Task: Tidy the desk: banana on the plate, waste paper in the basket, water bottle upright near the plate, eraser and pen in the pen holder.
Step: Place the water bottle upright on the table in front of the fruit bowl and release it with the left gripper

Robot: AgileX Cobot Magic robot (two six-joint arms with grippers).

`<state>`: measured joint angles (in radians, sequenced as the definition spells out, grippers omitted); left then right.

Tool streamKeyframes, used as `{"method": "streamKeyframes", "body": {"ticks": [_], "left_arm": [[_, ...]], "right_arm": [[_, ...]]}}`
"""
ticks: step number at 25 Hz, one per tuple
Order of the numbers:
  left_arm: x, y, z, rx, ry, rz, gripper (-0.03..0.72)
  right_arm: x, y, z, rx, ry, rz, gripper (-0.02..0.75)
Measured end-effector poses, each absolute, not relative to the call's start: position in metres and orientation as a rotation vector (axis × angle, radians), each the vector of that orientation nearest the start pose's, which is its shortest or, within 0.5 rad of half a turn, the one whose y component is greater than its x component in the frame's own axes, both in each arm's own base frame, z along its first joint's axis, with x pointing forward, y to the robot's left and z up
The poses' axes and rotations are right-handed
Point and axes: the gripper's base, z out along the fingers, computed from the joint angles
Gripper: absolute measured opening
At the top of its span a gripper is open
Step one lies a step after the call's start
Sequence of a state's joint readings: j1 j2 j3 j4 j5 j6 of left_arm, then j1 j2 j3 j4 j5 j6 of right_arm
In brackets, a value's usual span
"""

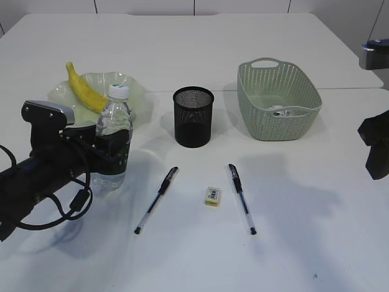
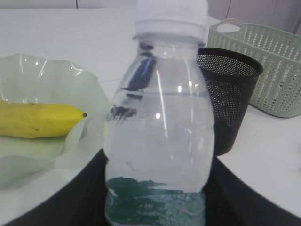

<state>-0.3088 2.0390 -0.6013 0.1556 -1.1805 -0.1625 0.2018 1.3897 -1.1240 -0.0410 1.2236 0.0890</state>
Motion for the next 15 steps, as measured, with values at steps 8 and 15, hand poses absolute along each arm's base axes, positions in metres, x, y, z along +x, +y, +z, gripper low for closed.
{"method": "streamKeyframes", "body": {"ticks": [8,15], "left_arm": [[0.302,-0.109,0.098,0.277,1.734,-0.429,0.359],[0.301,-0.106,0.09,0.289,1.715,-0.448,0.359]], "right_arm": [[0.249,0.047,0.295,-0.183,2.963,-0.022,0.409],[0.249,0.047,0.295,-0.183,2.963,-0.022,0.409]]}}
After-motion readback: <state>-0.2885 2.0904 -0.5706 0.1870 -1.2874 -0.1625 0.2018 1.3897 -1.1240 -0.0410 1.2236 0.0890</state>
